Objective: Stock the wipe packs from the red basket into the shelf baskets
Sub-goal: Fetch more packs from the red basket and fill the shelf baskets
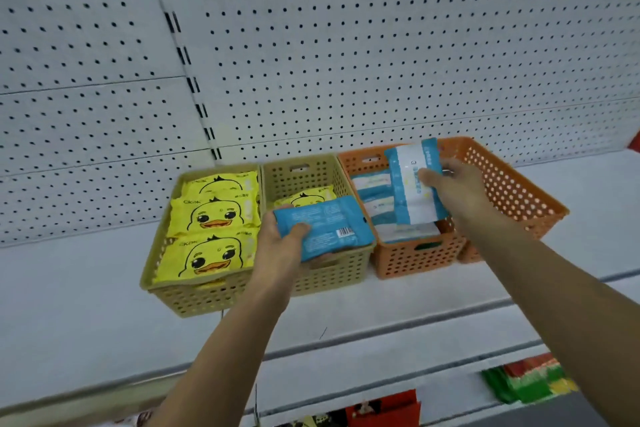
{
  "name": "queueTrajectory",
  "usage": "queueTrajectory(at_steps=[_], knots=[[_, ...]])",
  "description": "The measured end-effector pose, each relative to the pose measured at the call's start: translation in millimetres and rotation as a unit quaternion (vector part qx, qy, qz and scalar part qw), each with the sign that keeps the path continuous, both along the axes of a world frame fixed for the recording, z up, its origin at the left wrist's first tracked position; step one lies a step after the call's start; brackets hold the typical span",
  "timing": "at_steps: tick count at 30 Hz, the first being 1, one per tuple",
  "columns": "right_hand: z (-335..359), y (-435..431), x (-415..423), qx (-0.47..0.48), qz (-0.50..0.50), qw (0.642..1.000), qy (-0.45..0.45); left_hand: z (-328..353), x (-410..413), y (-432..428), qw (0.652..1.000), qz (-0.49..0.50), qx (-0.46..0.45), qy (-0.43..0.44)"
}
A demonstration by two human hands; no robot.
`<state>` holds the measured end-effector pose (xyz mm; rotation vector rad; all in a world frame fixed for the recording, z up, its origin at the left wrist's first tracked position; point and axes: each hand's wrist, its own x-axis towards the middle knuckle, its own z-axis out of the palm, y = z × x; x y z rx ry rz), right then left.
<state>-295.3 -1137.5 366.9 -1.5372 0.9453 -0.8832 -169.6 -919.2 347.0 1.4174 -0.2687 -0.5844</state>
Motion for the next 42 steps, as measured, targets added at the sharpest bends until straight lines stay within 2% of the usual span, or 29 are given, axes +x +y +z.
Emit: queueTrajectory(at_steps=[4, 7, 10, 12, 15, 19, 20, 21, 23, 26, 27, 28, 30, 31, 33, 35, 37, 38, 40, 42], knots=[[-0.2, -53.6, 37.6, -0.132, 0.088, 0.98, 0.122, -2.4, 8.5, -29.3, 0.999, 0.042, -0.004, 0.018], [-5.3, -91.0, 66.7, -0.271, 0.171, 0.913, 0.253, -1.3, 13.0, -53.1, 0.997, 0.069, -0.004, 0.019], [-14.0, -116.9, 96.4, -0.341, 0.235, 0.838, 0.354, -1.2, 15.1, -71.7, 0.996, 0.087, 0.005, 0.005], [-22.2, -128.7, 115.2, -0.346, 0.285, 0.802, 0.394, -4.0, 16.5, -81.0, 0.994, 0.106, 0.006, 0.012], [-35.0, -136.7, 135.6, -0.354, 0.322, 0.77, 0.422, -7.8, 18.4, -91.0, 0.991, 0.13, 0.007, 0.03], [-53.6, -136.2, 143.0, -0.534, 0.26, 0.668, 0.448, -10.4, 21.8, -98.2, 0.989, 0.142, 0.0, 0.045], [-58.4, -136.6, 143.3, -0.545, 0.258, 0.664, 0.442, -10.3, 22.6, -99.3, 0.989, 0.143, -0.002, 0.047], [-61.7, -137.7, 143.5, -0.526, 0.273, 0.677, 0.436, -9.7, 23.1, -100.8, 0.989, 0.141, -0.003, 0.05], [-63.3, -140.8, 141.2, -0.448, 0.319, 0.725, 0.414, -8.3, 23.8, -104.2, 0.989, 0.137, -0.004, 0.058], [-55.7, -137.8, 129.4, -0.415, 0.357, 0.786, 0.289, -4.3, 28.2, -111.3, 0.988, 0.138, -0.025, 0.064], [-49.3, -131.4, 123.2, -0.418, 0.388, 0.788, 0.231, -2.4, 30.0, -114.5, 0.987, 0.139, -0.037, 0.068], [-43.1, -122.4, 116.3, -0.431, 0.423, 0.774, 0.188, -0.1, 31.1, -118.2, 0.987, 0.139, -0.045, 0.071], [-34.4, -103.9, 106.1, -0.472, 0.458, 0.737, 0.153, 6.2, 31.3, -126.1, 0.988, 0.129, -0.052, 0.07], [-31.1, -97.6, 102.4, -0.499, 0.448, 0.73, 0.135, 8.8, 30.7, -130.2, 0.989, 0.117, -0.055, 0.07], [-24.6, -93.3, 95.4, -0.539, 0.396, 0.739, 0.088, 12.6, 29.1, -137.6, 0.992, 0.082, -0.061, 0.079], [-16.7, -95.8, 85.0, -0.505, 0.357, 0.784, 0.058, 14.9, 23.8, -141.7, 0.995, 0.038, -0.055, 0.079], [-10.8, -104.7, 74.3, -0.406, 0.322, 0.85, 0.095, 12.4, 17.8, -141.3, 1.0, 0.001, 0.011, 0.025], [-11.1, -111.3, 69.3, -0.37, 0.298, 0.868, 0.145, 9.9, 13.8, -139.2, 0.998, -0.017, 0.056, -0.02], [-17.8, -126.4, 60.6, -0.349, 0.266, 0.862, 0.252, 2.0, 5.2, -131.0, 0.979, -0.067, 0.139, -0.135], [-28.1, -136.5, 56.4, -0.326, 0.296, 0.837, 0.327, -7.4, -1.2, -122.6, 0.941, -0.138, 0.197, -0.238]])
